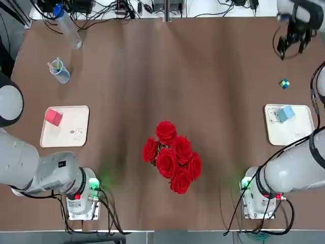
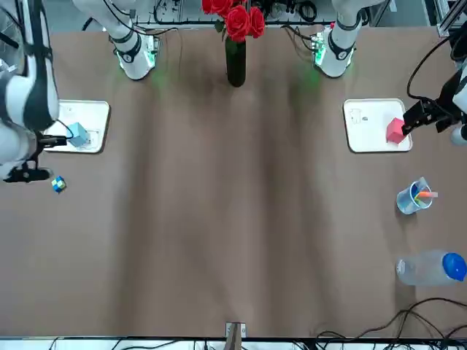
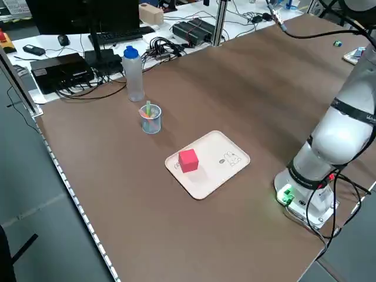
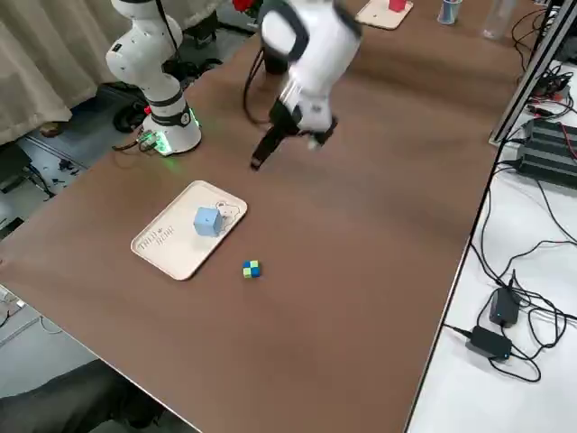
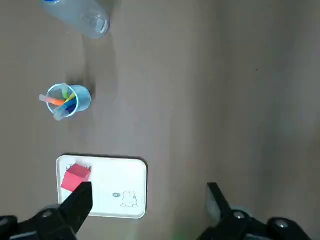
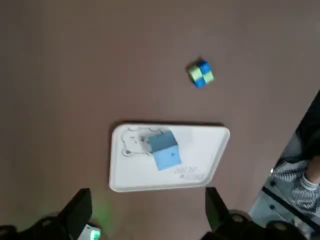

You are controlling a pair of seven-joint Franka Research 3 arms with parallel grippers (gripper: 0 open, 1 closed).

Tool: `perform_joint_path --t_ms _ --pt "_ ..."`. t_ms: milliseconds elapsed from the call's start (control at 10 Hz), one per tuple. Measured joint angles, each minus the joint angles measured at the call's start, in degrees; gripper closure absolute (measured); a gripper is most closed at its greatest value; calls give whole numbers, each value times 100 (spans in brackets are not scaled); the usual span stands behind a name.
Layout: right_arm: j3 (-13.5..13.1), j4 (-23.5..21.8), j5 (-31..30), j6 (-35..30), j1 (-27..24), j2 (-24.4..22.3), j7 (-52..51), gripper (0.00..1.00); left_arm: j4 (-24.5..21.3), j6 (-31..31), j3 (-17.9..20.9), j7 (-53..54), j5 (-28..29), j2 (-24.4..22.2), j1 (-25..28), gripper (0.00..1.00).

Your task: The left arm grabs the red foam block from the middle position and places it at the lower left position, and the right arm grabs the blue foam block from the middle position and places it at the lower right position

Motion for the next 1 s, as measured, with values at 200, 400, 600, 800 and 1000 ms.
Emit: perform_joint_path --t_ms 200,400,600,800,1000 --pt "3 721 459 -137 220 5 0 0 2 0 21 252 0 0 10 0" --pt "7 1512 842 -316 422 3 71 0 1 0 46 380 -2 0 21 0" --pt "1 2033 1215 -352 440 4 567 0 1 0 49 378 -50 1 21 0" --pt "5 2286 1363 -357 466 11 885 0 1 0 51 378 -58 1 23 0" --pt "-9 2545 1607 -457 472 15 937 0 1 0 55 378 -58 1 34 0"
